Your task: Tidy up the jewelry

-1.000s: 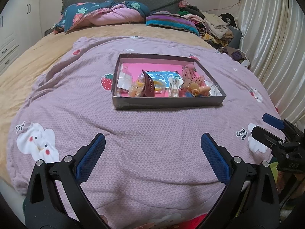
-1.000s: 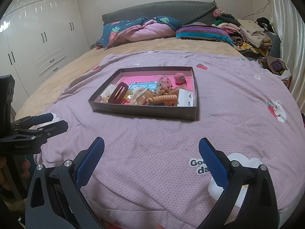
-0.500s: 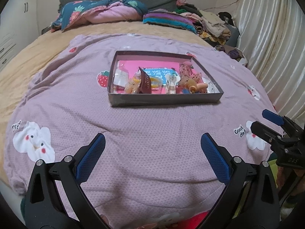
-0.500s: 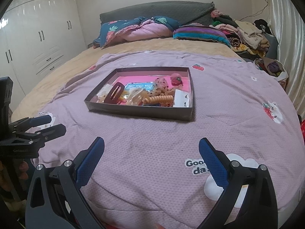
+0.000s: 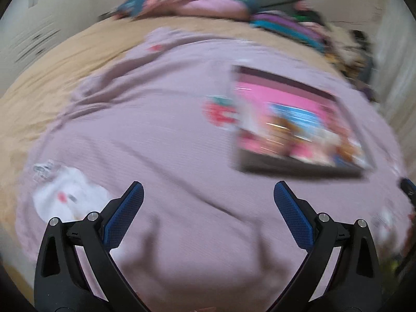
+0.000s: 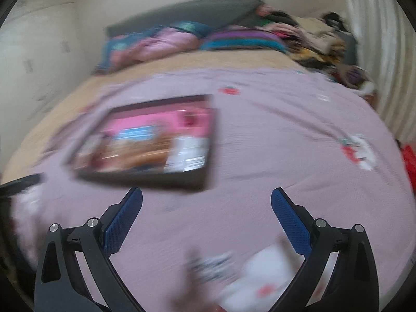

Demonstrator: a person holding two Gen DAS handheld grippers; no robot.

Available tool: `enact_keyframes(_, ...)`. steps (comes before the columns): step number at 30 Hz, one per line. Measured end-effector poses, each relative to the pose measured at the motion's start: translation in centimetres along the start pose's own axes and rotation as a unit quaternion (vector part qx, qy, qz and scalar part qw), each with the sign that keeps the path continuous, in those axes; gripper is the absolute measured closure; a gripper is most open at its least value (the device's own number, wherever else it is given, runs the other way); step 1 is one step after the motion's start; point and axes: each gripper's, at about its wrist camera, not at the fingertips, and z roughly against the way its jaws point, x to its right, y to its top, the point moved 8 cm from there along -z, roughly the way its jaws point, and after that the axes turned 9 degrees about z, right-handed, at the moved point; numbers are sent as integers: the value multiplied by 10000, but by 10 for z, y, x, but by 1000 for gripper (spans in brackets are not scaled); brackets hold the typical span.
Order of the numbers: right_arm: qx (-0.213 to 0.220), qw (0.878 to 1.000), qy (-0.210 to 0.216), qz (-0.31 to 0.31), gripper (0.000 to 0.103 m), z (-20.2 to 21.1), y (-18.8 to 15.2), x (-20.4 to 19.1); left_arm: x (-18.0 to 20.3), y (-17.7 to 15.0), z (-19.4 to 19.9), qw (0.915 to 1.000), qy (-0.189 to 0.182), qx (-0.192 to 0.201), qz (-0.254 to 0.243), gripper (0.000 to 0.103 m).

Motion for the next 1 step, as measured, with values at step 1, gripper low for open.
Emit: enact_keyframes(1,-121,9996,-197,-140,4,-19,4,28,-18,14,-10,9996,253,77,106,9)
